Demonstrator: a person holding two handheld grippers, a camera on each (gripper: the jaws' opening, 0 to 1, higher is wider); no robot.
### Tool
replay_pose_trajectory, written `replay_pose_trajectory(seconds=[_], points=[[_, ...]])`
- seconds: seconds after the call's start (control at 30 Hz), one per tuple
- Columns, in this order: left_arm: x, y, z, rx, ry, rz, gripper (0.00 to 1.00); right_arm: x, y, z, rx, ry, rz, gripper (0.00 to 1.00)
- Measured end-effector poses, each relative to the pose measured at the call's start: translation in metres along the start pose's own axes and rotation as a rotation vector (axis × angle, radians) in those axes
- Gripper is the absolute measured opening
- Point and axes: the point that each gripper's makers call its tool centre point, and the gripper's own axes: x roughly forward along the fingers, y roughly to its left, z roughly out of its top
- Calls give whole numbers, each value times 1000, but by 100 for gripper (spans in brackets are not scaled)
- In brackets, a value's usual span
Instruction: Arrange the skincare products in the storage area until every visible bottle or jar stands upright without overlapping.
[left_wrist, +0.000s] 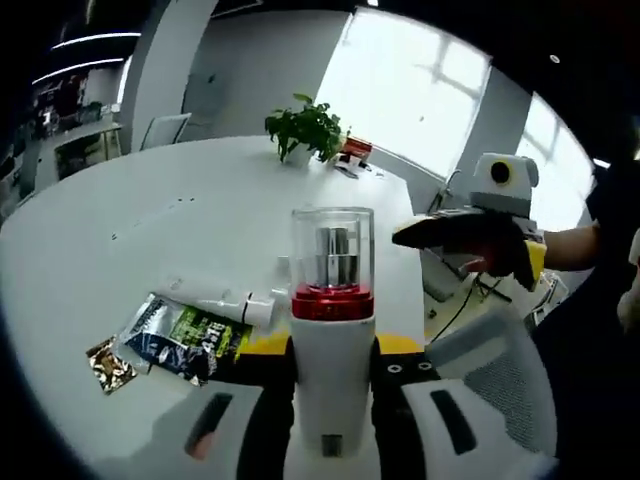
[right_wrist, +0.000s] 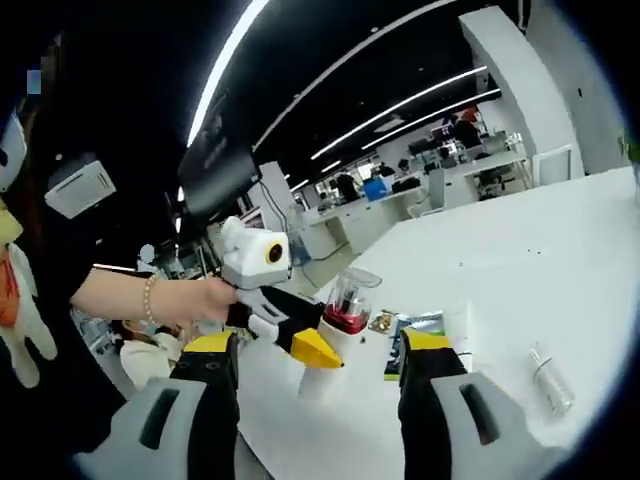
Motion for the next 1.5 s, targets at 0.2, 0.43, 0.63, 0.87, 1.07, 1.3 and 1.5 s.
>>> replay_pose_trajectory(seconds=[0.2,0.43,0.63,0.87,1.07,1.3,1.5], points=[[-6,-54,16,-2,-78,-154,30,4,15,22,36,-13,156,54],[-11,-87,37,10,-151,-229,30,5,30,24,16,13,253,41],[-9,-103,46,18,-177,-260,30,1,42,29,-33,12,283,39],[-1,-109,42,37,-155,-264,30,-3,47,25,-128,26,308,30],[8,-109,31,170,-93,-228,30,-11,49,13,-298,107,299,29],[32,-103,1,286,35,-179,29,-15,37,-20,-358,243,272,29],[51,-92,-10,323,63,-145,29,-14,18,-40,-382,296,230,29]])
